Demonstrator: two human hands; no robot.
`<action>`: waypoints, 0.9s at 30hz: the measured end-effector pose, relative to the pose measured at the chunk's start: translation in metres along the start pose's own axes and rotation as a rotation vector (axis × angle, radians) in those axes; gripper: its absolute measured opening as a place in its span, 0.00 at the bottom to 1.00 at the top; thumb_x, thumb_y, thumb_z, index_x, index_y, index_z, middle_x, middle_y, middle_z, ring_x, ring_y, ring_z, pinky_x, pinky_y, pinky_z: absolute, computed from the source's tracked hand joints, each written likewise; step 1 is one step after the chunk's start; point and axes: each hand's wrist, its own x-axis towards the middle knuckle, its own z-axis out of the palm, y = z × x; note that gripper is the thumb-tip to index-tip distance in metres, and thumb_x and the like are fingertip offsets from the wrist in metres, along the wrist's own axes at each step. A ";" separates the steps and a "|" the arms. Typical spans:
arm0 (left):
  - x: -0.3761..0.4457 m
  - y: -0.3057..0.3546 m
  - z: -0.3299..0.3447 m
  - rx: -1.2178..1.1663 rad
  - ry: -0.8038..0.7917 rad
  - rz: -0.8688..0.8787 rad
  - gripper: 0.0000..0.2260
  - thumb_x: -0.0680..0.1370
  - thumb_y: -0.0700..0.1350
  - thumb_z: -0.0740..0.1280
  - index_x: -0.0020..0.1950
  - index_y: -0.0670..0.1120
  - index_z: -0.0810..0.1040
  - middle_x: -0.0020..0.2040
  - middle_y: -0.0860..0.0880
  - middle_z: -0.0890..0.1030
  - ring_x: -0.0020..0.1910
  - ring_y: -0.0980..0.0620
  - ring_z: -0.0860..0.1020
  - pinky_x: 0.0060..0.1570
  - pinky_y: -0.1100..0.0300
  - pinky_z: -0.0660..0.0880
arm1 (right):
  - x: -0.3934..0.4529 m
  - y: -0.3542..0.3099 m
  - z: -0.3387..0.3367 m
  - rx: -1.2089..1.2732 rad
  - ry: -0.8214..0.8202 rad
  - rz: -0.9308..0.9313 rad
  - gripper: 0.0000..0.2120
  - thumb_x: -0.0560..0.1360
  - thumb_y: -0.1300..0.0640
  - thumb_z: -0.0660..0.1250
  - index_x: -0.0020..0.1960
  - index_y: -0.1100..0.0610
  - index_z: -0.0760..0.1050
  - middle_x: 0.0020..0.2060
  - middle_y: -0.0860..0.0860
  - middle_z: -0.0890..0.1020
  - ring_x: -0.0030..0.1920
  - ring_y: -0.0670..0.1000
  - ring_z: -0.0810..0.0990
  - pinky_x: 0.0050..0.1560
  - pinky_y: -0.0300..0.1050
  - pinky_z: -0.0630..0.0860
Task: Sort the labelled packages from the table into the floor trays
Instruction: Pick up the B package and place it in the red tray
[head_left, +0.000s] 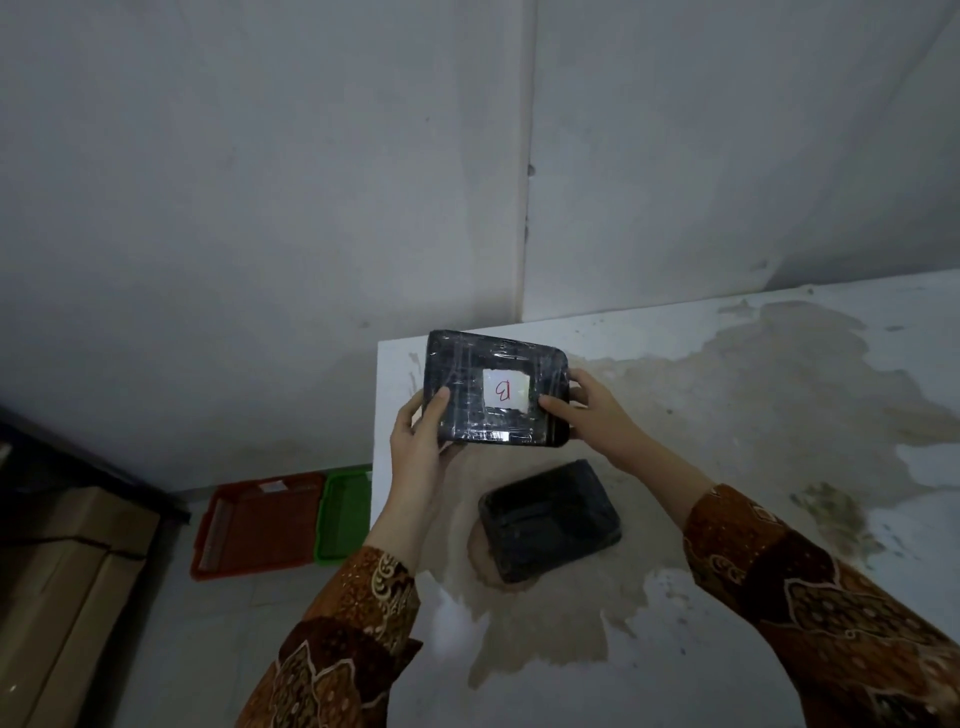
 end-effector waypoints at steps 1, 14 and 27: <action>-0.001 -0.002 0.000 -0.045 0.015 -0.022 0.21 0.74 0.48 0.71 0.64 0.43 0.73 0.52 0.45 0.82 0.49 0.49 0.83 0.51 0.49 0.81 | -0.004 0.000 0.000 -0.010 0.014 -0.008 0.20 0.74 0.55 0.67 0.64 0.56 0.67 0.57 0.61 0.77 0.54 0.58 0.79 0.51 0.58 0.81; -0.007 0.030 0.004 0.242 -0.238 -0.094 0.24 0.71 0.57 0.72 0.61 0.44 0.78 0.53 0.44 0.86 0.49 0.47 0.85 0.43 0.56 0.80 | -0.064 -0.016 -0.014 0.010 -0.337 0.020 0.18 0.69 0.51 0.72 0.57 0.44 0.72 0.54 0.48 0.81 0.53 0.48 0.82 0.47 0.43 0.82; -0.056 -0.011 0.004 0.377 -0.257 -0.045 0.17 0.77 0.51 0.67 0.64 0.46 0.76 0.55 0.45 0.83 0.50 0.47 0.83 0.42 0.57 0.79 | -0.084 0.010 0.015 0.137 0.013 0.075 0.24 0.73 0.52 0.68 0.66 0.54 0.64 0.60 0.56 0.77 0.56 0.56 0.80 0.57 0.56 0.79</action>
